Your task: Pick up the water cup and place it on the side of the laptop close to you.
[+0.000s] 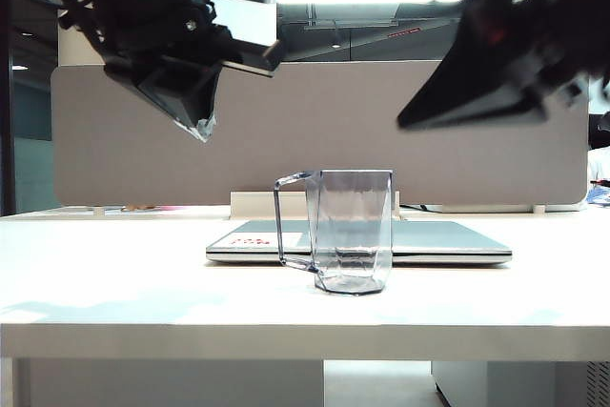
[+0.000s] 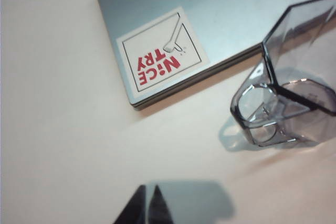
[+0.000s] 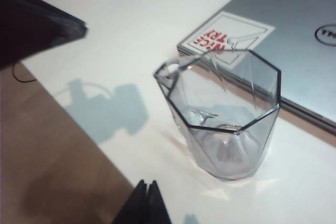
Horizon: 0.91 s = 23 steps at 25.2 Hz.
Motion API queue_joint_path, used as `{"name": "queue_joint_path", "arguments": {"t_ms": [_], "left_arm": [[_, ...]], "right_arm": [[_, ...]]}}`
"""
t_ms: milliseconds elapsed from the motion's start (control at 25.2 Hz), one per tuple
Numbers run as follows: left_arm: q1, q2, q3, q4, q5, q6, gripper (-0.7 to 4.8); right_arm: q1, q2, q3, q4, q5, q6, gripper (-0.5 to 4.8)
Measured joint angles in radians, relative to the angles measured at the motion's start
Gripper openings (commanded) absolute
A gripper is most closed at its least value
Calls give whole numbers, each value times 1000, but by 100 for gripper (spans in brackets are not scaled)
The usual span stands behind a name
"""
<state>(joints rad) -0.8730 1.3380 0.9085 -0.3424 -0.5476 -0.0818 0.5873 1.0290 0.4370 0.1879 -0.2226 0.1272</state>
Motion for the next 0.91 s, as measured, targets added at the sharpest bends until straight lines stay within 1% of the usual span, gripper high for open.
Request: {"name": "queue_joint_path", "arguments": {"t_ms": [79,159,358,437,636,755,795,834,914], "left_arm": [[23,0,0,0,27,29,16],[64,-2,0,-8,122,91,16],[121,-2,0,-18,224,142,16],[162,-3,0,-31,291,188,16],[215,-3,0,-45,306,219,16],[246,-3,0,-44,348,227,16],[255,-3,0,-44,372,228,15],[266,-3,0,-41,401,228,-1],[286,-3,0,-27,455,228,-6]], "right_arm": [[5,56,0,35,6,4,-2],[6,148,0,112,6,21,-2],[6,238,0,202,9,39,-2],[6,282,0,269,9,80,-2],[6,306,0,289,-6,106,-2],[10,309,0,301,-15,110,-2],[10,310,0,311,-16,112,-2],[10,310,0,321,-17,116,-2],[10,310,5,327,-18,129,-2]]}}
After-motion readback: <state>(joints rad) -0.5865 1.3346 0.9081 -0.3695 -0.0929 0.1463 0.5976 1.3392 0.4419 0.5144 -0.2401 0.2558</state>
